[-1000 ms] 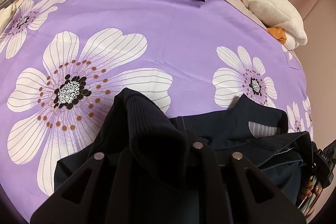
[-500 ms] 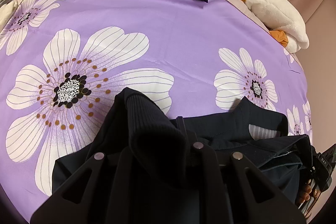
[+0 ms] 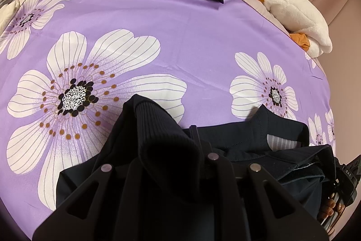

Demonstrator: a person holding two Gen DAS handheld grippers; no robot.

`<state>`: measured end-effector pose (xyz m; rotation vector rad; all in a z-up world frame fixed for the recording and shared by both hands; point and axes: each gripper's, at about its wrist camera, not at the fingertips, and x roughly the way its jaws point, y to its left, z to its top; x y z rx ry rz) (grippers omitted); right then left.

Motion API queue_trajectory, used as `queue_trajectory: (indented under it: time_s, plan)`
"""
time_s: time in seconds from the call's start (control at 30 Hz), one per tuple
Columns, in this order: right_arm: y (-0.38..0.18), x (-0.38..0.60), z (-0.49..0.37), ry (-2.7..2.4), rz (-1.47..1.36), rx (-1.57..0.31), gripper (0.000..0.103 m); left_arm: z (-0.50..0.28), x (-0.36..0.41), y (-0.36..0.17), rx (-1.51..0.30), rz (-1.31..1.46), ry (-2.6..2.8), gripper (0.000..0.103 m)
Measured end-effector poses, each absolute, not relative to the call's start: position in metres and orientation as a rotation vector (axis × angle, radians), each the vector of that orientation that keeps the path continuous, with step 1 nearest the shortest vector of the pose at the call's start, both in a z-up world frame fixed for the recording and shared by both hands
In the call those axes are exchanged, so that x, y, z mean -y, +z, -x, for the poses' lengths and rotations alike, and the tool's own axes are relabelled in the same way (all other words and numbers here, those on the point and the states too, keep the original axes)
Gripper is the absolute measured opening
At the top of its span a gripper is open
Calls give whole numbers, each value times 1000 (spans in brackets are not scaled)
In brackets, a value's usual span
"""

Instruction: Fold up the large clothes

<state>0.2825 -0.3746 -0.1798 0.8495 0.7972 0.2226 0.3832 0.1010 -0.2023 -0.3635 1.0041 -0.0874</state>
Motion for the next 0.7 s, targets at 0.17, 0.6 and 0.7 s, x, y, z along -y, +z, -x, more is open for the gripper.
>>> queue_trajectory:
  time_s: [0.17,0.6,0.7]
  plan:
    - [-180,375,-284,220,-846,-800,14,-384,-101,-201,-1006,361,-84,16]
    - [-177,378,-283,218,-866,-805,14,-382,-103,-199,-1011,365,-79,19]
    - [-177,378,-283,217,-868,-806,14,-381,-103,-198,-1001,352,-63,26]
